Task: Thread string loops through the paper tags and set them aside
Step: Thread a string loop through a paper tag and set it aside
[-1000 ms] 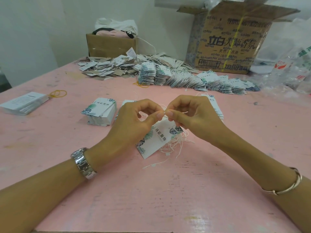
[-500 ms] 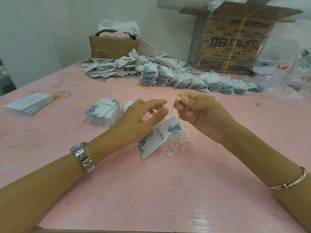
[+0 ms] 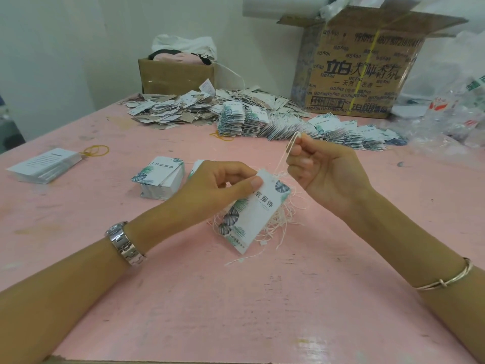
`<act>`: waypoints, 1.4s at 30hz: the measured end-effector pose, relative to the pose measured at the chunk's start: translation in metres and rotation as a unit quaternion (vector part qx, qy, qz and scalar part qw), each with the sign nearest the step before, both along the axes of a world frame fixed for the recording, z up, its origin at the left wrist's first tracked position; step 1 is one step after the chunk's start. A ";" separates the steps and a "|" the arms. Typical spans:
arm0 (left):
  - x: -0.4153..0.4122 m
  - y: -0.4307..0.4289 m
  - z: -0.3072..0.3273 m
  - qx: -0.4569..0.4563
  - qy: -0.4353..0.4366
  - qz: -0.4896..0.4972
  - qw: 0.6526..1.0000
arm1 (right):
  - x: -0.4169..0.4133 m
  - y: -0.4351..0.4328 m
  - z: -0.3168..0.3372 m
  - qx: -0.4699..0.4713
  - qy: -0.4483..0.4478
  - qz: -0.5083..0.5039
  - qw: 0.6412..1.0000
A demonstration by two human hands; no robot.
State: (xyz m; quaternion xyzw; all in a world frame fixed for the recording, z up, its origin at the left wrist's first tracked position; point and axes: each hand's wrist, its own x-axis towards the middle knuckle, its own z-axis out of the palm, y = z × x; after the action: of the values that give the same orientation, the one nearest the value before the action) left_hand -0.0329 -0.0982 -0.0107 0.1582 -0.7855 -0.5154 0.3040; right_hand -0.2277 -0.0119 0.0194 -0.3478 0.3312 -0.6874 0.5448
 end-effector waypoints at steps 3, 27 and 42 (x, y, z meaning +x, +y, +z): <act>0.000 0.000 0.001 0.070 0.042 -0.018 0.997 | -0.002 -0.005 -0.005 0.040 0.009 -0.045 0.998; -0.009 -0.009 -0.005 0.150 0.173 0.278 0.933 | 0.029 0.005 -0.018 -0.036 0.381 -0.121 0.916; -0.010 -0.004 -0.009 0.082 0.174 0.258 0.947 | 0.006 -0.001 -0.017 -0.005 0.397 -0.090 0.914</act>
State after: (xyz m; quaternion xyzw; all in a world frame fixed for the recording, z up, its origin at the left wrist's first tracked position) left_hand -0.0427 -0.1027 -0.0201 0.2883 -0.6074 -0.5016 0.5444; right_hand -0.2212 -0.0127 0.0027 -0.5632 0.5465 -0.5407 0.3029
